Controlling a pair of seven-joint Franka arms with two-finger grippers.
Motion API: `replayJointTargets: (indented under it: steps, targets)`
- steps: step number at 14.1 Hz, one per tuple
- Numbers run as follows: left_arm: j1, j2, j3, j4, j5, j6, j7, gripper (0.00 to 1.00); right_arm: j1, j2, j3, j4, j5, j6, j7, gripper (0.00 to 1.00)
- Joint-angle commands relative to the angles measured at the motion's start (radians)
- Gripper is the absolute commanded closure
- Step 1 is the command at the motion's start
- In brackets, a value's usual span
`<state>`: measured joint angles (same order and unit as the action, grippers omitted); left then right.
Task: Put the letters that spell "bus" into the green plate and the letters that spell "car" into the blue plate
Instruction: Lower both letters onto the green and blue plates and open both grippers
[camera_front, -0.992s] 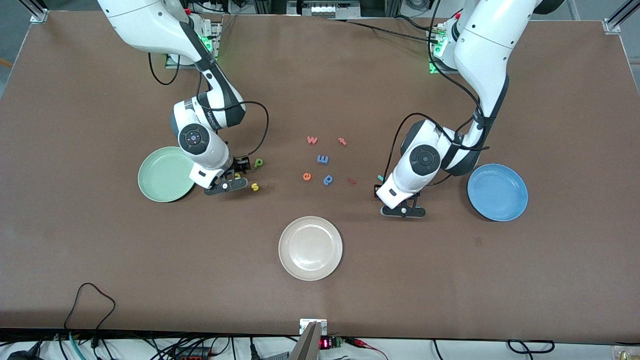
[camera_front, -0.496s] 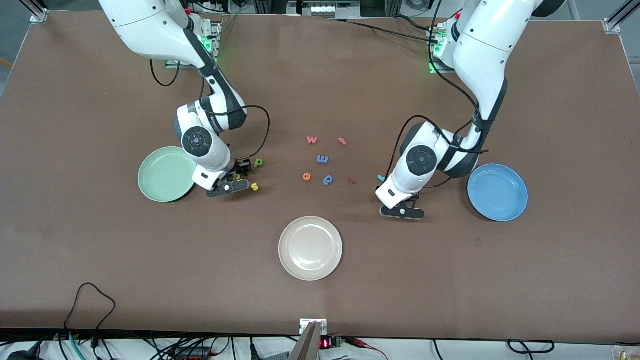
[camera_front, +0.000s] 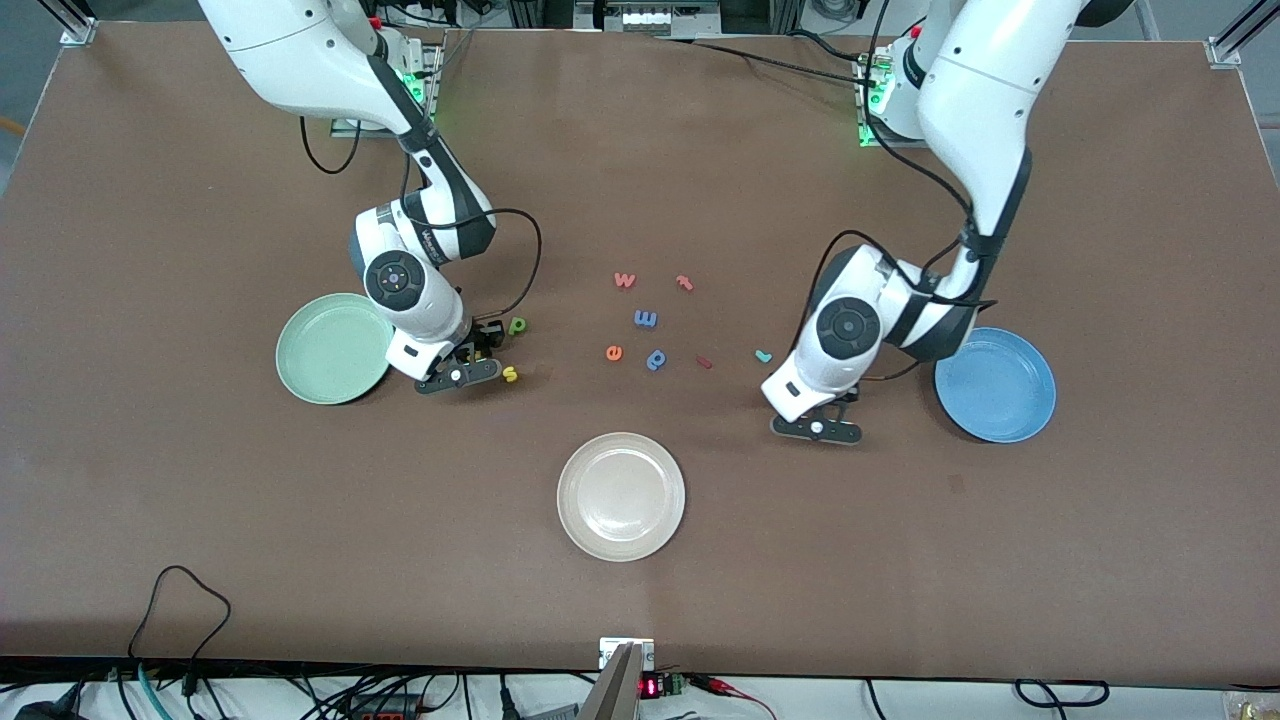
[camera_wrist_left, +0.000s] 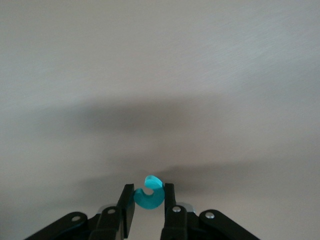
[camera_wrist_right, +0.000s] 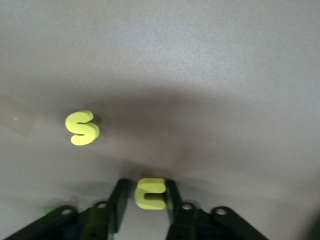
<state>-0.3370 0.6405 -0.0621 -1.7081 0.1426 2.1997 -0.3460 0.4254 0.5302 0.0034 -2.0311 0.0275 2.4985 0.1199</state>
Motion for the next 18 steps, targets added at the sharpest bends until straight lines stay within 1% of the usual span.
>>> replayJointTargets:
  steps: [1,3,5,7,8,9,11,12,13,14,15,16,18]
  targets:
    - [0.058,-0.05,0.014,0.059,0.049,-0.246,0.103,0.87,-0.008,0.022,0.0,0.002,-0.001,0.026,-0.014,0.82]
    - [0.111,-0.071,0.016,0.048,0.153,-0.287,0.159,0.87,-0.01,0.02,-0.002,0.002,-0.001,0.023,-0.014,0.92]
    - [0.188,-0.07,0.016,0.044,0.175,-0.327,0.182,0.87,-0.01,0.014,-0.002,0.002,-0.001,0.022,-0.016,1.0]
    - [0.263,-0.065,0.015,0.021,0.193,-0.311,0.232,0.87,-0.022,-0.015,-0.005,0.002,-0.001,0.02,-0.016,1.0]
    - [0.288,-0.058,0.015,0.01,0.193,-0.282,0.27,0.87,-0.042,-0.051,-0.005,-0.001,-0.001,0.005,-0.019,1.0]
    - [0.318,-0.058,0.011,-0.025,0.193,-0.231,0.291,0.86,-0.072,-0.085,-0.005,-0.001,-0.003,-0.038,-0.02,1.0]
    - [0.36,-0.073,-0.001,-0.135,0.193,-0.099,0.3,0.85,-0.141,-0.16,-0.003,-0.006,-0.008,-0.128,-0.067,1.0]
    - [0.358,-0.088,-0.001,-0.159,0.192,-0.063,0.3,0.77,-0.187,-0.191,-0.003,-0.008,-0.008,-0.168,-0.116,1.0]
    - [0.363,-0.087,-0.001,-0.16,0.192,-0.06,0.3,0.53,-0.232,-0.206,-0.005,-0.009,-0.008,-0.199,-0.159,1.0]
    - [0.365,-0.087,-0.001,-0.157,0.19,-0.058,0.3,0.05,-0.279,-0.208,-0.003,-0.014,-0.008,-0.226,-0.199,1.0]
    - [0.36,-0.097,-0.002,-0.156,0.19,-0.067,0.3,0.0,-0.325,-0.201,-0.003,-0.04,-0.008,-0.221,-0.245,1.0]
    - [0.351,-0.119,-0.01,-0.156,0.19,-0.075,0.3,0.0,-0.356,-0.19,-0.003,-0.053,-0.008,-0.207,-0.279,1.0]
    - [0.352,-0.153,-0.066,-0.134,0.178,-0.139,0.295,0.0,-0.384,-0.161,-0.005,-0.08,-0.008,-0.173,-0.289,0.98]
